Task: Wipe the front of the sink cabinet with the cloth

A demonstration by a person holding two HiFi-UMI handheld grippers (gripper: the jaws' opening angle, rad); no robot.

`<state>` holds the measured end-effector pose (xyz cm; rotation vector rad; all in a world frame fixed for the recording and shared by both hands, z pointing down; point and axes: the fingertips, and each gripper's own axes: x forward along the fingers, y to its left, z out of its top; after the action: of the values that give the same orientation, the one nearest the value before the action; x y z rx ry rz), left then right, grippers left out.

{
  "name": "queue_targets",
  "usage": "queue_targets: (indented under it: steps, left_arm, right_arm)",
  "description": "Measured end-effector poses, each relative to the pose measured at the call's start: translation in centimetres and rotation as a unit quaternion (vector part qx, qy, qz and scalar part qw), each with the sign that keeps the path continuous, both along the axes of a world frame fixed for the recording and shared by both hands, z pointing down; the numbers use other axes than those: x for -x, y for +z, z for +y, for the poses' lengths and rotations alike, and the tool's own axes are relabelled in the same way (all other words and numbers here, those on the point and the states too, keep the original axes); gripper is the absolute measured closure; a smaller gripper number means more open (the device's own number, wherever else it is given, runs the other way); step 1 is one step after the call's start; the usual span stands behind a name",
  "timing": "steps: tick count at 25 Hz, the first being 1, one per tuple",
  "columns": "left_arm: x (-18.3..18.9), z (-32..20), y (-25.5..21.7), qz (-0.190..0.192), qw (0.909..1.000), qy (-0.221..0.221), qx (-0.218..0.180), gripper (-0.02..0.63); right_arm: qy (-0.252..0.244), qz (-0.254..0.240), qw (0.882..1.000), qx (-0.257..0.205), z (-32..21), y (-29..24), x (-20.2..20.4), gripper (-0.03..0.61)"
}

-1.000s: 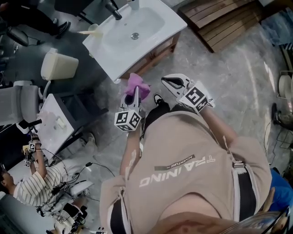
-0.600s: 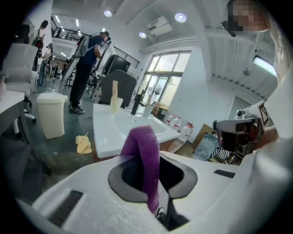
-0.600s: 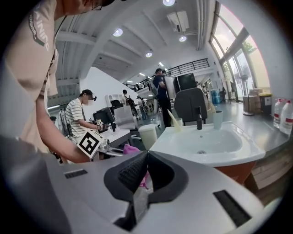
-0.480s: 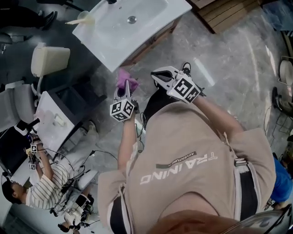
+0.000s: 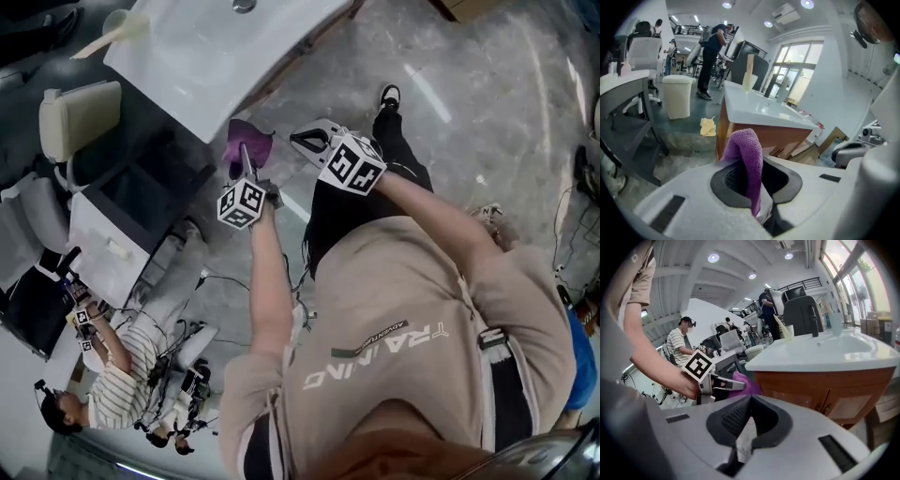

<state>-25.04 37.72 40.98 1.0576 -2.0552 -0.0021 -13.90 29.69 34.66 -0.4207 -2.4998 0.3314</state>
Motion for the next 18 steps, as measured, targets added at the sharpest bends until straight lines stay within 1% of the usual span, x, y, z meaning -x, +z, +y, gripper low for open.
queue_targets:
  steps: [4,6,7,9,13,16,18]
  left_arm:
    - [2.7,0.0,2.7,0.014,0.9982,-0.058,0.004,0.574]
    - [3.5,0.3,3.8,0.026,0.9960,-0.084,0.016,0.574]
    - [3.8,0.2,4.3,0.029,0.9953,-0.090,0.021,0.574]
    - [4.5,-0.6,5.1,0.026,0.9953,-0.088,0.030,0.574]
    - [5.3,-3.1,5.8,0.013,0.9965,-0.075,0.034,0.574]
    - [5.7,-5.1,6.2,0.006,0.9967,-0.076,0.027,0.574]
    - [5.7,-6.1,6.7,0.009,0.9964,-0.082,0.022,0.574]
  right_arm:
    - [0.012,0.000,1.000,-0.001,-0.6,3.4,1.1,0.566]
    - [0.022,0.003,1.000,0.008,-0.4,4.9,0.9,0.566]
    - [0.028,0.005,0.999,0.015,-0.3,5.6,0.7,0.566]
    - [0.040,0.006,0.999,0.026,-0.4,7.1,0.1,0.566]
    - [0.071,0.006,0.996,0.046,-1.1,9.1,-1.5,0.566]
    - [0.090,0.007,0.995,0.053,-2.4,10.4,-2.8,0.566]
    - [0.101,0.011,0.993,0.053,-3.4,11.1,-3.7,0.566]
